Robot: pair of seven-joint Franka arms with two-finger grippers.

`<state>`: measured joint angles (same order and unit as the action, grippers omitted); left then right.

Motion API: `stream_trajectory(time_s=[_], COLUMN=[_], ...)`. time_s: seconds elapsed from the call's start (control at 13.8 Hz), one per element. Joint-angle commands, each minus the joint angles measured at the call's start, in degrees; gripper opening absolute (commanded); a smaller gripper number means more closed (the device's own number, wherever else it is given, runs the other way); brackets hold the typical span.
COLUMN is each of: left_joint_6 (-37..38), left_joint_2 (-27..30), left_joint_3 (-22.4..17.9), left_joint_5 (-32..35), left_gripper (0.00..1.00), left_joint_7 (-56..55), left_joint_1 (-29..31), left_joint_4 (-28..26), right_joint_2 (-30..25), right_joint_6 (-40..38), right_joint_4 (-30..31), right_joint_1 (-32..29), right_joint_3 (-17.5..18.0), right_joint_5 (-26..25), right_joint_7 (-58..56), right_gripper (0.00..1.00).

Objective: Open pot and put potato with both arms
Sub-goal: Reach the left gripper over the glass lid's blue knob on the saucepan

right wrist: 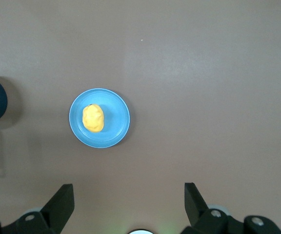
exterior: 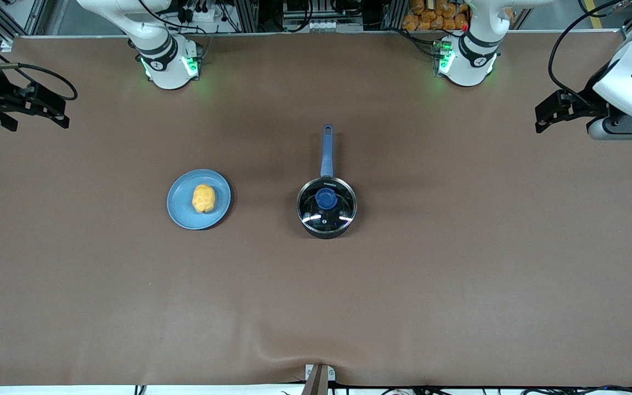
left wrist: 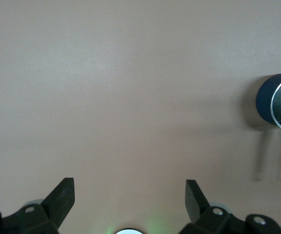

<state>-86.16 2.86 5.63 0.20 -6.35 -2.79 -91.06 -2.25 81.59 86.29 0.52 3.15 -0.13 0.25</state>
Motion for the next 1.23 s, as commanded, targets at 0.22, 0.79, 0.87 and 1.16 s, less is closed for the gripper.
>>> stream_trajectory(time_s=[0.22, 0.79, 0.87, 1.16], left_joint_6=[0.56, -1.36, -3.73, -9.55], left_joint_2=[-0.58, -6.10, -7.42, -13.57], left_joint_3=[-0.53, 0.78, 1.39, 1.49], left_joint_5=[-0.03, -0.29, -0.21, -0.47], left_gripper=[1.00, 1.00, 1.00, 1.00], left_joint_7=[0.46, -0.33, -1.11, -13.82], left_joint_1=[0.50, -2.29, -4.31, -10.28], left_joint_4=[1.41, 2.29, 2.29, 2.55], right_joint_2=[0.58, 0.58, 0.58, 0.58], right_joint_6=[-0.65, -0.73, -0.91, -1.00], right_joint_4=[-0.95, -0.86, -0.95, -0.95], right_joint_1=[-1.14, -1.14, -1.14, -1.23], right_joint_3=[0.63, 0.63, 0.63, 0.63], right_joint_5=[0.92, 0.92, 0.92, 0.92], right_joint_7=[-0.87, -0.86, -0.87, -0.87], right_gripper=[1.00, 1.00, 1.00, 1.00])
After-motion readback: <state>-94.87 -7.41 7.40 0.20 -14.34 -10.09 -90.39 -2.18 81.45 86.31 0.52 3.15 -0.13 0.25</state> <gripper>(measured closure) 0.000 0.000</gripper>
